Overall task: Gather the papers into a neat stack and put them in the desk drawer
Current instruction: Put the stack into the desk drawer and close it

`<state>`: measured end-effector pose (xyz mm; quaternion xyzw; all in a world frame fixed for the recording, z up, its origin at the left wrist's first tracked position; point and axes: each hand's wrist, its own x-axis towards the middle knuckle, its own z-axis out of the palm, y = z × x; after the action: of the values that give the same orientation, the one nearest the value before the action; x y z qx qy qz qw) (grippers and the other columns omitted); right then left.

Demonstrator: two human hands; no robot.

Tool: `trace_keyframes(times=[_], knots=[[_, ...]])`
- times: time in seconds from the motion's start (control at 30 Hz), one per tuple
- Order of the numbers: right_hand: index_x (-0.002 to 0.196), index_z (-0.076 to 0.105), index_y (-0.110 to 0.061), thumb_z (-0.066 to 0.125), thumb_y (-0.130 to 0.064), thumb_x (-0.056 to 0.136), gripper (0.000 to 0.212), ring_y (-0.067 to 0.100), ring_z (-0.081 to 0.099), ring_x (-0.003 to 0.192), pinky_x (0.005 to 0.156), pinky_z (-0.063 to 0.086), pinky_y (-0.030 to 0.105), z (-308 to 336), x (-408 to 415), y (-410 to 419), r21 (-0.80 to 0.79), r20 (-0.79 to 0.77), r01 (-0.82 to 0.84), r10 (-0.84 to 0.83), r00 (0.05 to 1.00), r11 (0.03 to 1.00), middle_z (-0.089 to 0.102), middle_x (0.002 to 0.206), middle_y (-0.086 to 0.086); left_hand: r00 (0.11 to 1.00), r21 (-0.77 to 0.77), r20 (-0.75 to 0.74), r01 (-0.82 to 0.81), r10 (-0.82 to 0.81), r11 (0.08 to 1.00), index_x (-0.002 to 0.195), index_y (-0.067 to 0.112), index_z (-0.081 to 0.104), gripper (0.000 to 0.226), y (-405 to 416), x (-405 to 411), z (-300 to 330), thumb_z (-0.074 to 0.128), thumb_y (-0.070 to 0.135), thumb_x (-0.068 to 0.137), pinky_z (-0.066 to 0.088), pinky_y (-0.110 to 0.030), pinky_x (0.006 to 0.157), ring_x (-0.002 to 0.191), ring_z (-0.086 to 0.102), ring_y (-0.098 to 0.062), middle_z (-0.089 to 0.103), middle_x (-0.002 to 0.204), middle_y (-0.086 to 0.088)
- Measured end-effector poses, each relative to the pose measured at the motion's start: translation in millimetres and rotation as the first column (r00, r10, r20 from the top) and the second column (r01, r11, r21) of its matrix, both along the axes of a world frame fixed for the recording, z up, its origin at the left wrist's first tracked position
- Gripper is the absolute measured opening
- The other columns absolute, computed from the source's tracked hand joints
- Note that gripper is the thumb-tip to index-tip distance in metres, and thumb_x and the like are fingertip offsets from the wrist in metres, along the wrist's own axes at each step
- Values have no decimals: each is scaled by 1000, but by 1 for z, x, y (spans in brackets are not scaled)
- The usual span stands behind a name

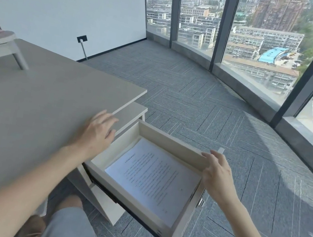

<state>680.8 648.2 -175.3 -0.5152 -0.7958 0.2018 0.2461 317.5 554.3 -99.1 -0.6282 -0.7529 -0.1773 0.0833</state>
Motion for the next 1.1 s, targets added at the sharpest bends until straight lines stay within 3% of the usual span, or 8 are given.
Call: trace_keyframes(times=[0.13,0.23,0.43,0.5,0.67,0.83,1.0,1.1], knots=[[146,44,-15,53,2,85,64,33,50,131,104,44,45,-8,17,-9,-155,-180,107,-135,974,982,40,149,14,990,-233,-33,-138,134,963,149,10,39,63,11,-33,13,60,22,91,20,-50,121,150,16,-41,27,160,-23],[157,25,-18,61,-3,85,82,24,48,138,96,45,29,-13,28,-14,-351,-232,-3,-84,969,936,34,156,7,961,-409,-118,-275,248,870,159,23,10,82,8,-53,14,57,36,93,12,-53,122,153,3,-39,2,168,-10],[160,-7,-30,71,3,84,114,19,29,151,65,48,-1,-16,39,-26,-562,-430,-271,4,903,781,6,168,-13,962,-454,-122,-272,243,848,158,35,-2,92,9,-57,16,57,50,89,6,-54,121,154,-2,-33,-6,168,4],[160,-6,-32,71,5,84,114,21,27,152,65,49,1,-19,39,-29,-567,-468,-299,-1,884,767,7,169,-12,957,-461,-144,-289,251,839,158,34,-4,94,8,-54,16,56,53,88,6,-53,121,154,-3,-32,-8,168,3],[157,-10,-42,80,-8,82,122,30,32,150,111,36,35,-26,29,-30,-604,-457,-329,22,889,726,10,168,3,950,-466,-166,-311,264,828,158,32,-5,95,7,-49,18,55,56,88,5,-51,122,154,-4,-31,-10,168,2],[157,-8,-41,82,-11,80,122,29,32,150,109,39,33,-32,3,-32,-574,-482,-360,52,874,736,21,163,3,952,-454,-168,-306,257,837,158,31,-6,95,1,-44,17,54,55,88,4,-50,122,154,-4,-30,-9,168,1],[159,-1,-35,87,-18,75,123,29,41,143,92,47,25,-38,-28,-30,-535,-492,-349,52,869,770,29,159,6,954,-444,-173,-297,245,845,158,32,-7,95,1,-43,17,51,58,87,3,-50,122,154,-5,-29,-9,168,1],[159,6,-29,88,-18,74,119,29,45,138,91,46,28,-40,-47,-28,-520,-491,-344,56,869,782,38,144,2,955,-445,-167,-296,246,845,157,33,-7,94,0,-45,16,50,58,87,1,-50,123,154,-7,-28,-10,168,2]])
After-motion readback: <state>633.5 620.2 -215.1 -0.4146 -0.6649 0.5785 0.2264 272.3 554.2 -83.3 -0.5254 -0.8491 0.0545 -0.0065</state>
